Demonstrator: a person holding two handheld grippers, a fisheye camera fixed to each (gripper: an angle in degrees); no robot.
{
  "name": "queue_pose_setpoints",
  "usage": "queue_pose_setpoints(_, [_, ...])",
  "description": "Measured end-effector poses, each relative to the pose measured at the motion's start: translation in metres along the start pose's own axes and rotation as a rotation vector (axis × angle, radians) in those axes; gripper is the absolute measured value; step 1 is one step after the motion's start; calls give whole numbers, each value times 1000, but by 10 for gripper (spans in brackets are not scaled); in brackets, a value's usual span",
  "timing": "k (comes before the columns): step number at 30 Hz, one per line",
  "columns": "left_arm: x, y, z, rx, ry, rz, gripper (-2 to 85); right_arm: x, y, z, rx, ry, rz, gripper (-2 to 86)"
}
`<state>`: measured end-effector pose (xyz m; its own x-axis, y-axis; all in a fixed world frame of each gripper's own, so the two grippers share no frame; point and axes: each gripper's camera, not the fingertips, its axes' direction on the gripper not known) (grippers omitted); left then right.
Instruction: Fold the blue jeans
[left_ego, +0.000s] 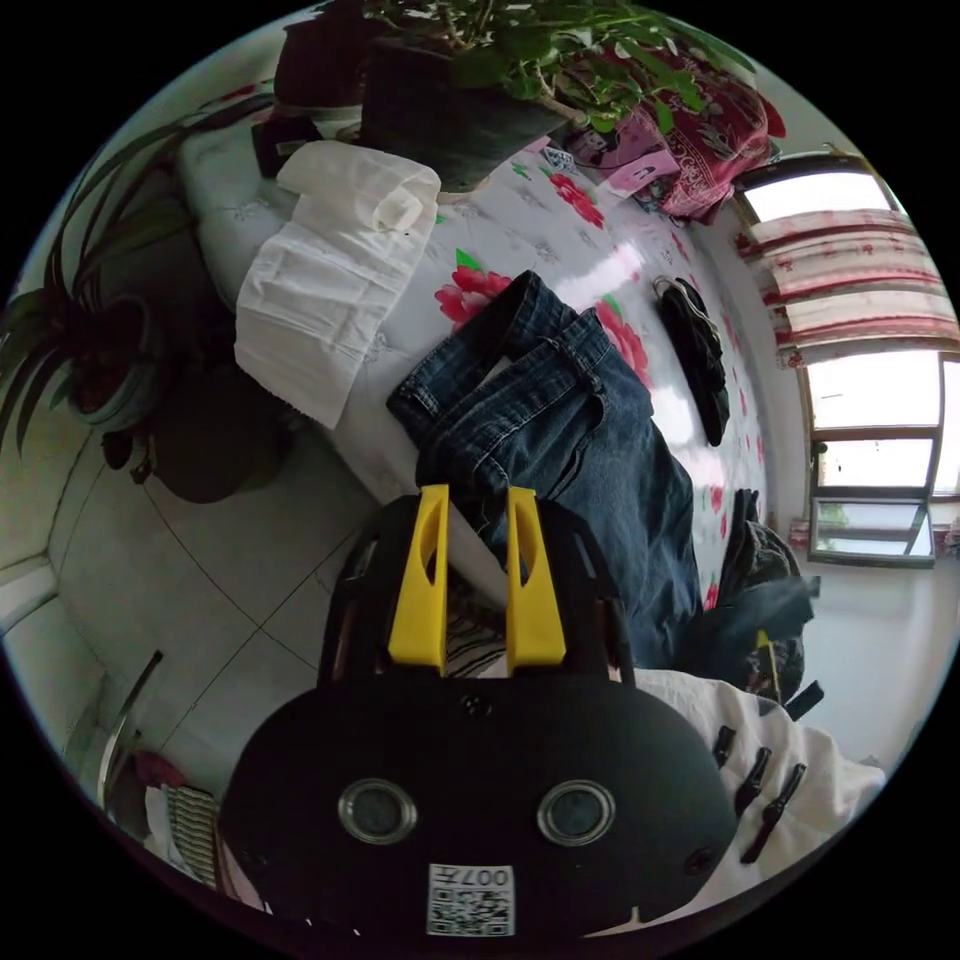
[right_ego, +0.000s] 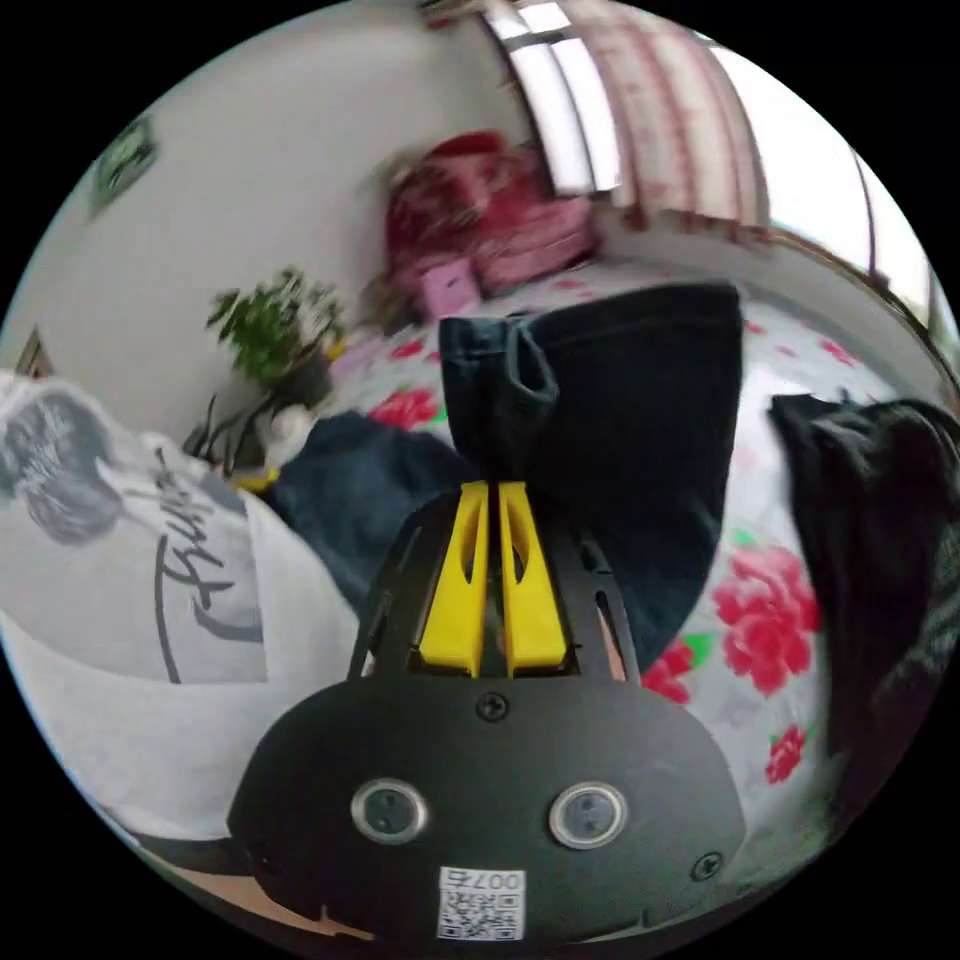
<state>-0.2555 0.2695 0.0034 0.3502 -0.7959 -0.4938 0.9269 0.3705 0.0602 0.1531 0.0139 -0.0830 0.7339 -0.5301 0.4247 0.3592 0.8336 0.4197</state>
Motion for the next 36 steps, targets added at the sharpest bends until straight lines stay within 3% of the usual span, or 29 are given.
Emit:
queue_pose_setpoints(4, [-10, -4, 0, -1, 18, 4, 98, -67, -17, 133, -436, -87, -126, 15])
queue_pose_setpoints(6, [-16, -6, -2, 8, 26, 16, 100, -88, -19, 149, -467, -14, -155, 17])
queue_pose_setpoints(11, [-29, -12, -1, 19, 59, -4, 100, -104, -25, 151, -450, 107, -174, 19])
queue_pose_setpoints(19, [-41, -11, -20, 121, -11, 39, 114, -49, -38, 134, -286, -52, 197, 26])
queue_pose_setpoints(24, [-46, -35, 11, 38, 5, 32, 133, -38, -32, 132, -241, -87, 271, 14])
queue_pose_setpoints(31, [-22, -39, 20, 35, -170, 106, 90, -16, -27, 119, -213, -46, 287, 1])
queue_pose_setpoints(34, [-18, -39, 9, 66, -92, 108, 45, 0, -21, 109, -185, -40, 312, -2])
queue_pose_setpoints(36, [10, -35, -17, 145, 60, 217, 39, 10, -17, 101, -169, -25, 324, -3])
